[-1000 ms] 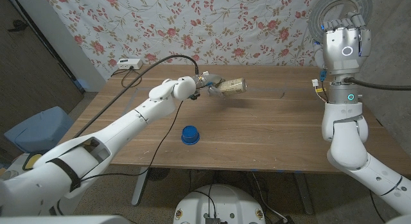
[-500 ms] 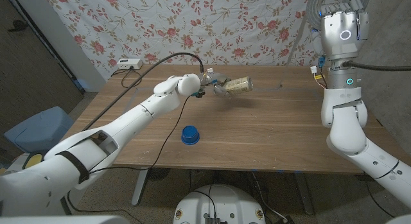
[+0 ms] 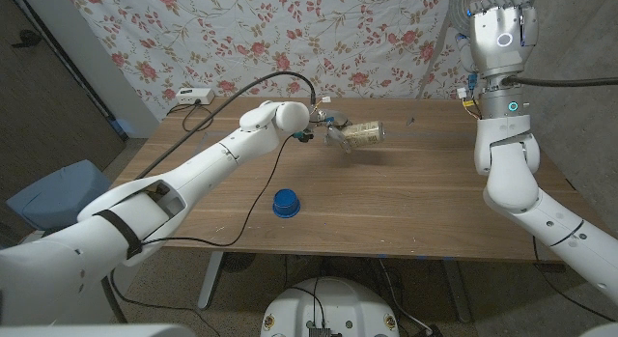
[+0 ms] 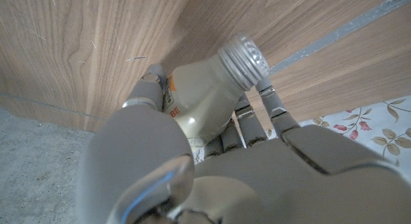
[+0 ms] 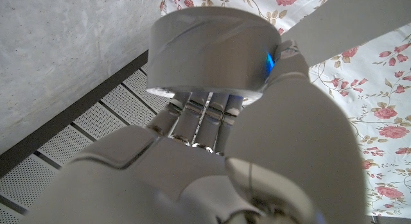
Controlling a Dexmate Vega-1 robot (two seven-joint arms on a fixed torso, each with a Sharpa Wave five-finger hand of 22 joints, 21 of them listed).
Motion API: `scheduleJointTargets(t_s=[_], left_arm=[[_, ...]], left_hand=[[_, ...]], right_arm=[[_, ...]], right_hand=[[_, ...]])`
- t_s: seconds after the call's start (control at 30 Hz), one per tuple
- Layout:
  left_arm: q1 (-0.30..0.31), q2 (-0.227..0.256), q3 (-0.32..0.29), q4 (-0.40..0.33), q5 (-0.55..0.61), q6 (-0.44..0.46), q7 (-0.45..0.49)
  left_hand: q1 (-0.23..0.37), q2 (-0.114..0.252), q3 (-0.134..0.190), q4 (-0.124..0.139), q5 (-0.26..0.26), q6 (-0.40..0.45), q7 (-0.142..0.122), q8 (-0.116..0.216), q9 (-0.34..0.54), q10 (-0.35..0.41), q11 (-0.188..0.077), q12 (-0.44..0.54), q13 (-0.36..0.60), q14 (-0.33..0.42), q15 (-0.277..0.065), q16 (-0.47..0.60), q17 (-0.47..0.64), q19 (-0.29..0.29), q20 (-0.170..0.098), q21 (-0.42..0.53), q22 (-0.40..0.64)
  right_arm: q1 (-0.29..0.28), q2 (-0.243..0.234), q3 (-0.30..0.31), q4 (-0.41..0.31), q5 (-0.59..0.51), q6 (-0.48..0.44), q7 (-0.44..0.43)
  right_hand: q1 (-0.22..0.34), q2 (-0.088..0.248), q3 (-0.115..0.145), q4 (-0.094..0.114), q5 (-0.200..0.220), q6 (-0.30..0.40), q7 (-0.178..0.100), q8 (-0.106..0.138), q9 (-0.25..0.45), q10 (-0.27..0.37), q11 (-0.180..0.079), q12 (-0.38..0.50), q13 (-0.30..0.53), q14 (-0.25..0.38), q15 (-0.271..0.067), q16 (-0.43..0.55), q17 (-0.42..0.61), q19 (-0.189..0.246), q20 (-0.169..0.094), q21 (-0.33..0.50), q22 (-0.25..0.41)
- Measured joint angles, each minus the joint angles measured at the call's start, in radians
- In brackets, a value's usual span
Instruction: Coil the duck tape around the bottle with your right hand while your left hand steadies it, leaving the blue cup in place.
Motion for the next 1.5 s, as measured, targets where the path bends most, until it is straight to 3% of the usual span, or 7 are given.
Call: scheduleJointTargets(t_s=[0.13,0.43,0.73,1.1,1.5], left_arm=[[-0.017,-0.009,0.012,0.005,0.006,0.013,-0.034],[-0.041,-0.037,0.024,0.028,-0.020,0.027,-0.073],[-0.055,-0.098,0.011,0.087,-0.072,0.047,-0.079],[-0.082,-0.183,0.000,0.212,-0.223,0.077,-0.101],[-0.141,-0.289,-0.034,0.433,-0.409,0.084,-0.193]], left_hand=[[0.000,0.000,0.003,-0.003,-0.006,0.004,0.007,0.000,0.000,0.005,0.007,0.000,0.000,0.021,0.000,0.020,0.008,0.013,0.013,0.021,0.000],[0.000,0.000,0.017,-0.017,-0.026,0.029,0.028,0.000,0.000,0.034,0.037,0.000,0.028,0.055,-0.009,0.130,0.116,0.062,0.011,0.117,0.009],[0.000,0.000,0.026,-0.026,-0.044,0.041,0.040,0.000,0.022,0.050,0.053,0.000,0.061,0.054,-0.011,0.185,0.170,0.114,0.007,0.186,0.014],[0.000,0.000,0.034,-0.034,-0.055,0.066,0.065,0.000,0.023,0.075,0.078,0.022,0.052,0.088,-0.010,0.213,0.171,0.152,0.001,0.247,0.011],[0.000,0.000,0.044,-0.044,-0.059,0.080,0.079,0.000,0.042,0.089,0.093,0.041,0.062,0.111,-0.007,0.254,0.185,0.188,-0.010,0.320,0.011]], right_arm=[[0.025,0.005,-0.016,0.015,0.002,0.008,0.006],[0.089,0.014,-0.059,0.049,0.006,0.026,0.021],[0.125,0.018,-0.085,0.067,0.002,0.037,0.050],[0.162,0.025,-0.111,0.088,-0.001,0.037,0.060],[0.159,0.019,-0.104,0.087,0.046,0.053,0.008]], right_hand=[[0.000,0.000,0.000,0.000,0.002,0.000,0.000,-0.001,0.000,0.000,0.000,0.000,0.000,0.002,0.002,0.000,0.006,0.000,0.000,0.003,0.000],[0.000,0.000,-0.008,0.003,0.002,0.007,-0.007,-0.007,-0.006,0.009,-0.002,-0.003,-0.004,0.014,0.000,0.000,0.022,0.000,0.000,0.014,-0.005],[0.000,0.000,-0.012,0.004,0.002,0.010,-0.003,-0.009,-0.005,0.013,0.002,-0.005,-0.005,0.014,0.000,0.000,0.038,0.000,0.000,0.021,-0.005],[0.000,0.000,-0.018,0.007,0.002,0.029,0.000,-0.015,-0.014,0.030,0.005,-0.008,-0.008,0.023,-0.002,0.000,0.059,0.000,0.000,0.033,-0.005],[0.001,-0.001,-0.025,0.011,-0.004,0.032,-0.003,-0.019,-0.015,0.039,0.004,-0.012,-0.011,0.030,-0.005,-0.008,0.078,0.000,0.000,0.047,-0.010]])
